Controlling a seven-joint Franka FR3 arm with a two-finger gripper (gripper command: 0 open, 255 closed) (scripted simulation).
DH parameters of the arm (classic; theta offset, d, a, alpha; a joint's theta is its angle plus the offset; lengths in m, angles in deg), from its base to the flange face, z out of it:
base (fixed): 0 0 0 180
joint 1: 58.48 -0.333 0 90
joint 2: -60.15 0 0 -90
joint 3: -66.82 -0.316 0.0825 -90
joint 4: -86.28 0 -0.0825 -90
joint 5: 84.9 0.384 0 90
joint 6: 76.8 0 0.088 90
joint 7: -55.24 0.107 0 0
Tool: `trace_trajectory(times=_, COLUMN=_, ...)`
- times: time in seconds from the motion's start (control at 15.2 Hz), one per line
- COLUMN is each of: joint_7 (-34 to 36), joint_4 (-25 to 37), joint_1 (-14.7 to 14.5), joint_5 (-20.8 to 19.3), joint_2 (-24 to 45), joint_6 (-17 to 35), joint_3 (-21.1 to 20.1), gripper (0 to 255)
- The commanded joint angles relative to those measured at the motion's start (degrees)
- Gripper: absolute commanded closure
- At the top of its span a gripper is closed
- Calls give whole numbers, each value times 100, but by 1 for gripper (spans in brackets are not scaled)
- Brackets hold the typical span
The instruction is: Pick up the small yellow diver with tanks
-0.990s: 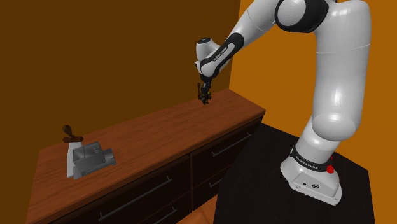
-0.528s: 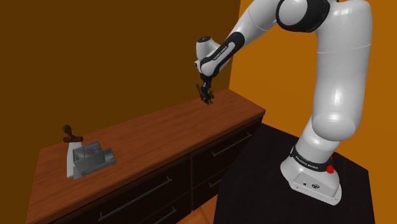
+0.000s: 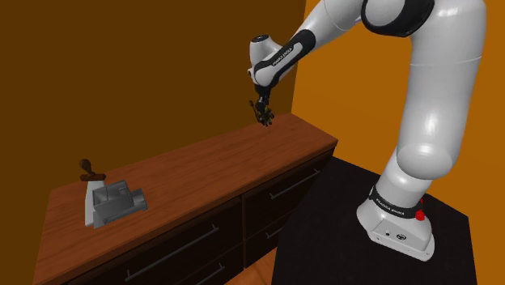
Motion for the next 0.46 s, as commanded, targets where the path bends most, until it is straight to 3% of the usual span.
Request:
trace_trajectory(times=0.0, joint_7=-46, joint_4=60, joint_1=-2, joint_5=26, joint_2=-91, joint_6=-146, joint_3=-8, gripper=255)
trace_trajectory(times=0.4, joint_7=-127, joint_4=168, joint_1=-6, joint_5=69, joint_2=-259, joint_6=-415, joint_3=-20, gripper=255)
